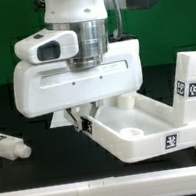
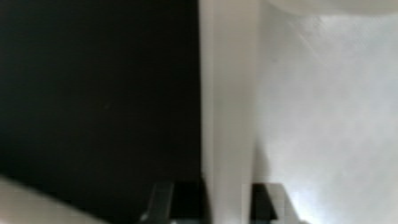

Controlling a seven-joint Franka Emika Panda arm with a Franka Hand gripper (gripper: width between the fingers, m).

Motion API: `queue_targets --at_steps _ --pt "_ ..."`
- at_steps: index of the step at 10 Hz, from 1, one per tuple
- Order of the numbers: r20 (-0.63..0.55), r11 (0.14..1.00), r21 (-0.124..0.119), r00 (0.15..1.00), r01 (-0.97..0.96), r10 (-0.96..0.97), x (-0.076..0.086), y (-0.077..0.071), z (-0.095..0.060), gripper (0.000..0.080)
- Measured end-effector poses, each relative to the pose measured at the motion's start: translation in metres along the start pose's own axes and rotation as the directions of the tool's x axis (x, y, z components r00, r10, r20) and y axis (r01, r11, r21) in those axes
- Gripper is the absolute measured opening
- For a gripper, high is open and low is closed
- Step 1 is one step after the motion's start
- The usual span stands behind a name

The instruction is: Assemble desk

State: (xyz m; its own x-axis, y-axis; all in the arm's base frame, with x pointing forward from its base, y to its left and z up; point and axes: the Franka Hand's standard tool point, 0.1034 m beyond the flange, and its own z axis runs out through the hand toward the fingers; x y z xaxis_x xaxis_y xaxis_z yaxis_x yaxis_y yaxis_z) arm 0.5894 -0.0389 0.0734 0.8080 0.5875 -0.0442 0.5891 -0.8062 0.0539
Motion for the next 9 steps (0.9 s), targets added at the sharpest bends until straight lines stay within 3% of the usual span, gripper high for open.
queue_targets --at_steps 2,3,6,7,9 --pt "-0.002 0.976 -0.034 0.976 0.216 -0.216 0.038 0.002 -0.007 0.0060" --pt "0.001 0.947 -0.059 0.948 0.317 -0.318 0.041 -0.003 -0.007 0.0060" --pt "0.042 0.886 -0.063 0.888 0.460 -0.458 0.032 0.005 -0.004 0.0060" --pt "0.060 0.834 -0.062 0.837 0.548 -0.545 0.033 0.005 -0.002 0.0060" --pt "0.074 0.675 -0.045 0.676 0.737 -0.733 0.050 -0.001 0.007 0.0060"
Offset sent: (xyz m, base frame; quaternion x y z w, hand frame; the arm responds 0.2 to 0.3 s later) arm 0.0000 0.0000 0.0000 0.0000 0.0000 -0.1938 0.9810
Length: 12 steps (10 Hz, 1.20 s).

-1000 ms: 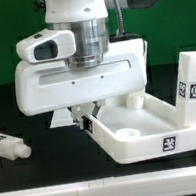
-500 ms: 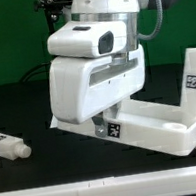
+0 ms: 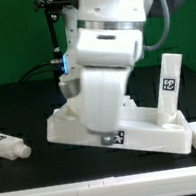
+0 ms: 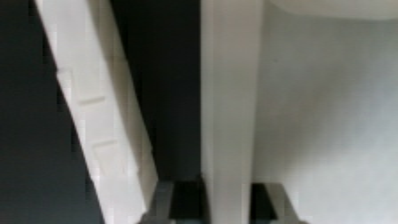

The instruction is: Assemble desk

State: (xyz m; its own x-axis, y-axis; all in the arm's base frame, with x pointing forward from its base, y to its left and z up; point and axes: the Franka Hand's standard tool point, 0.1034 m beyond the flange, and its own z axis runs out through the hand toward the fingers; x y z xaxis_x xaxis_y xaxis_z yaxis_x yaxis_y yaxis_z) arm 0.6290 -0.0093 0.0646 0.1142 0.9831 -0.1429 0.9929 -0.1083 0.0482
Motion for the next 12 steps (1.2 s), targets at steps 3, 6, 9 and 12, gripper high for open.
queue_targets --at_steps 3,6,9,12 --pt "0.005 0.998 0.005 0.998 0.058 -0.058 -0.004 0.002 0.006 0.0060" --pt "-0.001 0.999 0.005 0.999 0.050 -0.050 0.008 0.006 0.013 0.0060" --pt "-0.007 0.997 -0.035 0.997 0.072 -0.072 0.027 0.023 0.023 0.0060" --pt "0.011 0.997 -0.067 0.999 0.037 -0.036 0.029 0.018 0.026 0.0060"
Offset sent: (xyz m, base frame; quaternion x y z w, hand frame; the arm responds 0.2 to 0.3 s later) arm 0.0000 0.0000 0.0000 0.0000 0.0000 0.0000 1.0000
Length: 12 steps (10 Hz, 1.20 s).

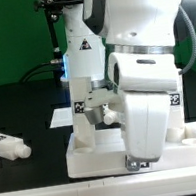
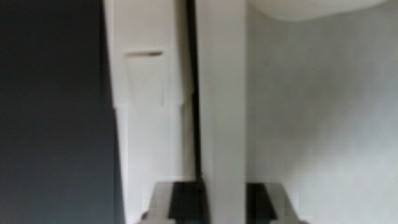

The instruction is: Assemble desk

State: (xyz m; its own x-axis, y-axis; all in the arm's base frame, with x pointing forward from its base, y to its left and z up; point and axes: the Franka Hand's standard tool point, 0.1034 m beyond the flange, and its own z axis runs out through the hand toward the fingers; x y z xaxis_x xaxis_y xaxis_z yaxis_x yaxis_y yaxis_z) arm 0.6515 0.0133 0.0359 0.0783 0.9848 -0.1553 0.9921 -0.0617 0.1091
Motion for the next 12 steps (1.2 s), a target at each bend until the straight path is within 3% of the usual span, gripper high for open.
queue_targets --at_steps 9,10,11,12 --pt "0.015 1.000 -0.008 1.000 -0.001 0.001 0.007 0.005 0.005 0.0060" --pt "0.015 1.000 -0.007 1.000 -0.002 0.002 0.006 0.005 0.005 0.0157" --pt "0.017 1.000 -0.007 1.000 -0.001 0.001 0.006 0.006 0.003 0.0157" --pt "0.022 1.000 -0.007 1.000 0.005 -0.005 0.004 0.008 -0.006 0.0337"
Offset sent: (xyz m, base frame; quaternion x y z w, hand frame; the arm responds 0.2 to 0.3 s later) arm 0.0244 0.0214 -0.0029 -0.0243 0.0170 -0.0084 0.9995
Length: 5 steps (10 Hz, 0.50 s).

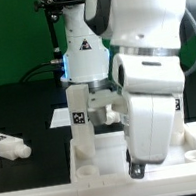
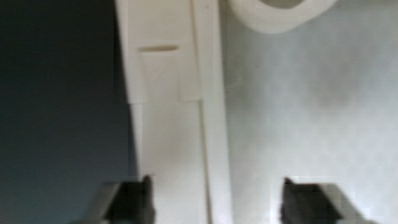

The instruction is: Assemble desk

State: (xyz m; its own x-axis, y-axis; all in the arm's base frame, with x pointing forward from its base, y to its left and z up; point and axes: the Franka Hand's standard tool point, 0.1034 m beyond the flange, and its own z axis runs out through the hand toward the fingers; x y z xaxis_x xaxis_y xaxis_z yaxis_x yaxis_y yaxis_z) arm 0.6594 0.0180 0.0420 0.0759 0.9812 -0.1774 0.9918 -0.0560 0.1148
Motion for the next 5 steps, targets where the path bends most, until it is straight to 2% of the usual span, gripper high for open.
queue_targets --at_steps 1,2,3,4,5 --pt "0.002 1.000 0.001 1.000 -0.001 0.001 -0.002 0.003 -0.012 0.0521" --pt "-0.001 1.000 -0.001 1.000 -0.005 0.005 -0.005 0.003 -0.027 0.0609" --pt "-0.011 1.000 -0.008 1.000 -0.025 0.025 -0.009 -0.003 -0.044 0.0609" --pt "-0.019 0.998 -0.013 0.998 -0.062 0.061 -0.011 -0.011 -0.048 0.0643" --pt "-0.017 0.998 -0.006 0.998 -0.063 0.063 -0.012 -0.013 -0.045 0.0643"
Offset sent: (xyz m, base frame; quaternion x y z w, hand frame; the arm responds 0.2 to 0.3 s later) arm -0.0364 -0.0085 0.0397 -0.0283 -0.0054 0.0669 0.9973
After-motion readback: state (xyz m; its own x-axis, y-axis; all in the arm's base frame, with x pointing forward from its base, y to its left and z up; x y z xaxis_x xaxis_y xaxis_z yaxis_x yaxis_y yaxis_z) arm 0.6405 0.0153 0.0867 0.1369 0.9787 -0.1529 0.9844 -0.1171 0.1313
